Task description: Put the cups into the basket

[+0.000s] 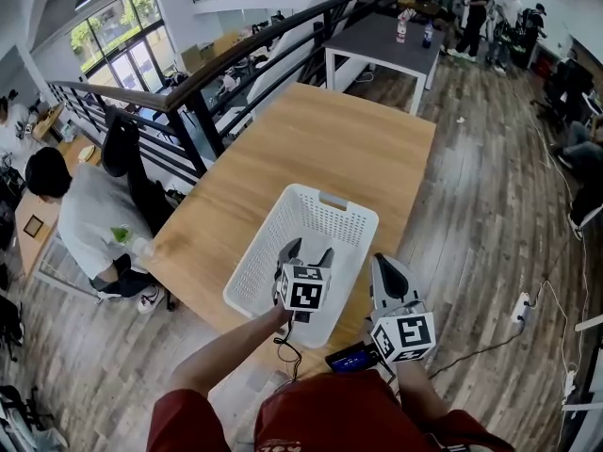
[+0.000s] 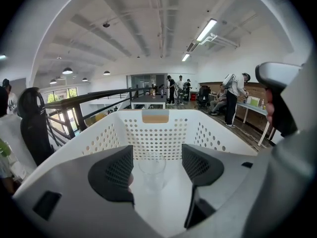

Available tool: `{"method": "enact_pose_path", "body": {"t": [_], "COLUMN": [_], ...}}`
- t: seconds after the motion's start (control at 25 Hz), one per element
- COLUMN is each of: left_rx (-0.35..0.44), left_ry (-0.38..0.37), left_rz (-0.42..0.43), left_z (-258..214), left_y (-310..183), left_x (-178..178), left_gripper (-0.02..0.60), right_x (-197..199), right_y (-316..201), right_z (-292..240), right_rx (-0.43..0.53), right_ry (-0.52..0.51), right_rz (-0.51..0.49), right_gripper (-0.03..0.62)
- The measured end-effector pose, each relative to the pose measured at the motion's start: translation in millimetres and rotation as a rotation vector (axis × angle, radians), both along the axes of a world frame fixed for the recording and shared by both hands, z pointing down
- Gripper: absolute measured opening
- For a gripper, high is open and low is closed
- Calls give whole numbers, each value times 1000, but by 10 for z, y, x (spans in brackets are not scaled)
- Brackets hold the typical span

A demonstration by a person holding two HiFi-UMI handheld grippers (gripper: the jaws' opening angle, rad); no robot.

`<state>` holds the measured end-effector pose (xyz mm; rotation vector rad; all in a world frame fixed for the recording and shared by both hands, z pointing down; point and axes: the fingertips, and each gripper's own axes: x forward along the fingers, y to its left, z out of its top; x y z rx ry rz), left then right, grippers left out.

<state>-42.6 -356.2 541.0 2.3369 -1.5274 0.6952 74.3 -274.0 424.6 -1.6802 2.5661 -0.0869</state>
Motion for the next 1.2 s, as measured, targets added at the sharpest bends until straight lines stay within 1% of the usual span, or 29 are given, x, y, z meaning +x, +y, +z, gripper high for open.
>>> {"method": "enact_pose_path", "body": {"t": [0.4,0.64,0.84,1.0,1.2], "left_rx": [125,225,288,342,417], "left_ry": [40,65,97,106,126], "left_rz": [4,-1,12,19,8], "left_z": [-291,-474,-632,-720,-941], "left_y": [12,27,69,107,172], "left_x": [34,5,49,57,7], "left_gripper": [304,304,304,304,304], "right_x": [-13,-18,-18,-26,-36], "right_y": [12,14,6,-13,13], "right_z": [2,17,30,54,28], "right_rx": [-1,-4,-8,-8,-6], "right_ry": [6,9,11,14,14], "right_rz": [0,3,2,2,3], "right_gripper": [9,9,9,9,9]}}
